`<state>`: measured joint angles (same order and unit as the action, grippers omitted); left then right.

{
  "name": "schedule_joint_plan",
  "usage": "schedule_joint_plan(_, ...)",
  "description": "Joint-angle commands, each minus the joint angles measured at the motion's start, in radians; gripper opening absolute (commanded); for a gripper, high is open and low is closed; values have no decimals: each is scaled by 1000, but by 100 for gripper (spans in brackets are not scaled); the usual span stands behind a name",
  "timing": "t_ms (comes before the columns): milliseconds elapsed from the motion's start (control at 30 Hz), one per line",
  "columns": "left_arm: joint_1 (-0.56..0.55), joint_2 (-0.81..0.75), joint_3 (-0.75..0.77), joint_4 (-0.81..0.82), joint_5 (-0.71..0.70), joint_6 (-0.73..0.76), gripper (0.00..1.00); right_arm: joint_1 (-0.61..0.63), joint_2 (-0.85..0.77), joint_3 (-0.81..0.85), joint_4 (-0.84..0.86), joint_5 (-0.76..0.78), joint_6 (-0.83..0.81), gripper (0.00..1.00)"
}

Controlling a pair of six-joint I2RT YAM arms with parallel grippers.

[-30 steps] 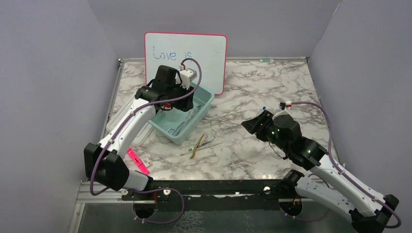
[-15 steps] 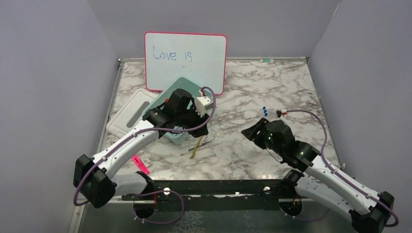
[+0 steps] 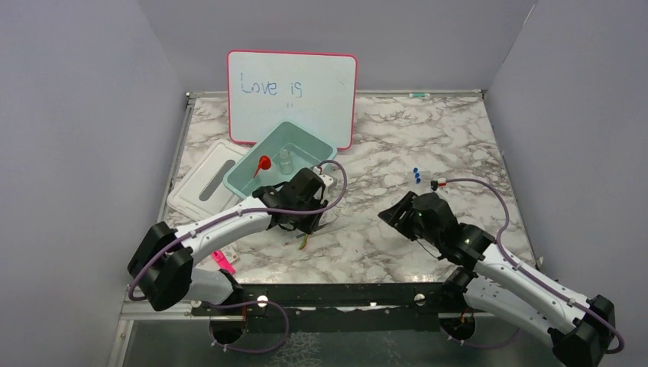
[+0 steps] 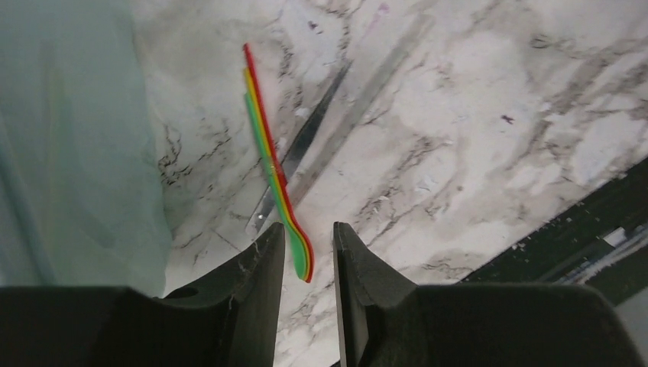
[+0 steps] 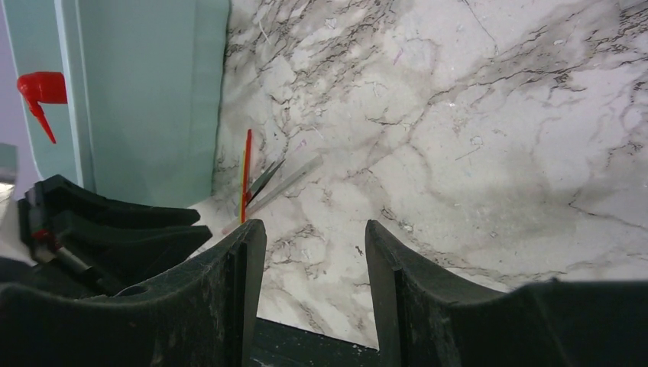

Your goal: Organize the chemistry lab equipment

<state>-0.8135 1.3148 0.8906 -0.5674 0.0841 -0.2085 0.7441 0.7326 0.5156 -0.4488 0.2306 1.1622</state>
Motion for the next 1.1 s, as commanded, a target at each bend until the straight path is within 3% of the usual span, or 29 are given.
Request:
schedule_joint_plan(0,-10,49,-30,30,-141,-105,31,-5,5,-10,27,-3,15,55)
schedule_joint_plan(533,-16,154,-86,107,-116,-111,29,-5,16,-19,44,1,8,55)
schedule_joint_plan(1067,-174,145,-41,57,-316,-87,33,-5,31,-17,66,-7,-1,55)
